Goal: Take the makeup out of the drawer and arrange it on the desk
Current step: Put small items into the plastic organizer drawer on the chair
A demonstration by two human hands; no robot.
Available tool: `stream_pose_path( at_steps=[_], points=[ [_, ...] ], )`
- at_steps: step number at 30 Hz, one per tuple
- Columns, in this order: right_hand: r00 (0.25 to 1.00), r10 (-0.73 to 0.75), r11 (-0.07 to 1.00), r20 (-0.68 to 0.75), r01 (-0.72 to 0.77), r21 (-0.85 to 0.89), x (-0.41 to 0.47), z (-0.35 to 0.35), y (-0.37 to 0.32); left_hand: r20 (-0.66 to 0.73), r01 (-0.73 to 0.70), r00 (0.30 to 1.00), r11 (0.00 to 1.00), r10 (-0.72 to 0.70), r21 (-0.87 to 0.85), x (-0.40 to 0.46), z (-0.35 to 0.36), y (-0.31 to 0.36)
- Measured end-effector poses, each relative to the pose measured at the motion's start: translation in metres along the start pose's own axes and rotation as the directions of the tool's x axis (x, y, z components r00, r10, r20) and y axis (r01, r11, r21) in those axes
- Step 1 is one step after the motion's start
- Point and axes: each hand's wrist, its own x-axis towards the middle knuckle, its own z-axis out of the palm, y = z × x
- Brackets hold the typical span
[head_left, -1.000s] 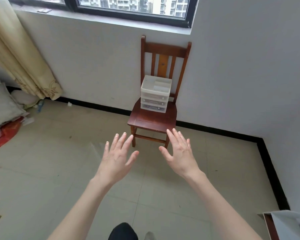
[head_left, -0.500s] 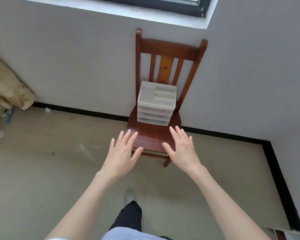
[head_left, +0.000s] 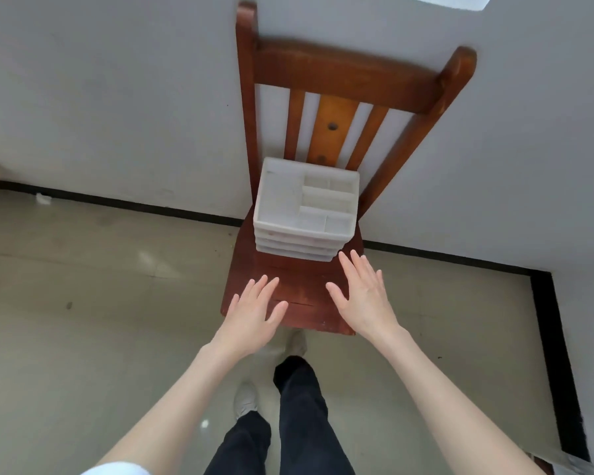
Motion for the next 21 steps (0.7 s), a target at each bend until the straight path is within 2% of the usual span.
stream_pose_path(
  at_steps=[3, 6, 8, 11, 14, 16, 18, 21],
  points=[
    [0.998, -0.027, 0.998, 0.052, 0.030, -0.063, 0.052, 0.009, 0.015, 0.014, 0.112, 0.994, 0.950, -0.112, -0.292, 0.051, 0.011, 0.004],
    [0.994, -0.074, 0.980, 0.078, 0.087, -0.179, 0.102, 0.022, 0.032, 0.073, 0.246, 0.965, 0.783, -0.250, -0.572, 0.104, 0.027, 0.007],
    [0.990, -0.123, 0.952, 0.073, 0.139, -0.273, 0.131, 0.028, 0.040, 0.160, 0.336, 0.932, 0.605, -0.326, -0.722, 0.137, 0.038, 0.006],
    [0.981, -0.184, 0.909, 0.066, 0.195, -0.369, 0.163, 0.035, 0.052, 0.304, 0.388, 0.878, 0.180, -0.368, -0.904, 0.178, 0.054, 0.003],
    [0.978, -0.195, 0.885, 0.080, 0.210, -0.416, 0.178, 0.042, 0.064, 0.374, 0.294, 0.859, -0.261, -0.350, -0.920, 0.209, 0.064, -0.001],
    [0.976, -0.206, 0.880, 0.063, 0.213, -0.425, 0.181, 0.049, 0.070, 0.383, 0.211, 0.861, -0.451, -0.334, -0.867, 0.226, 0.070, -0.005],
    [0.976, -0.218, 0.884, 0.025, 0.208, -0.418, 0.183, 0.055, 0.073, 0.380, 0.151, 0.868, -0.558, -0.319, -0.816, 0.240, 0.075, -0.008],
    [0.975, -0.221, 0.887, -0.026, 0.190, -0.420, 0.185, 0.064, 0.073, 0.371, 0.116, 0.884, -0.637, -0.283, -0.762, 0.252, 0.080, -0.011]
  ],
)
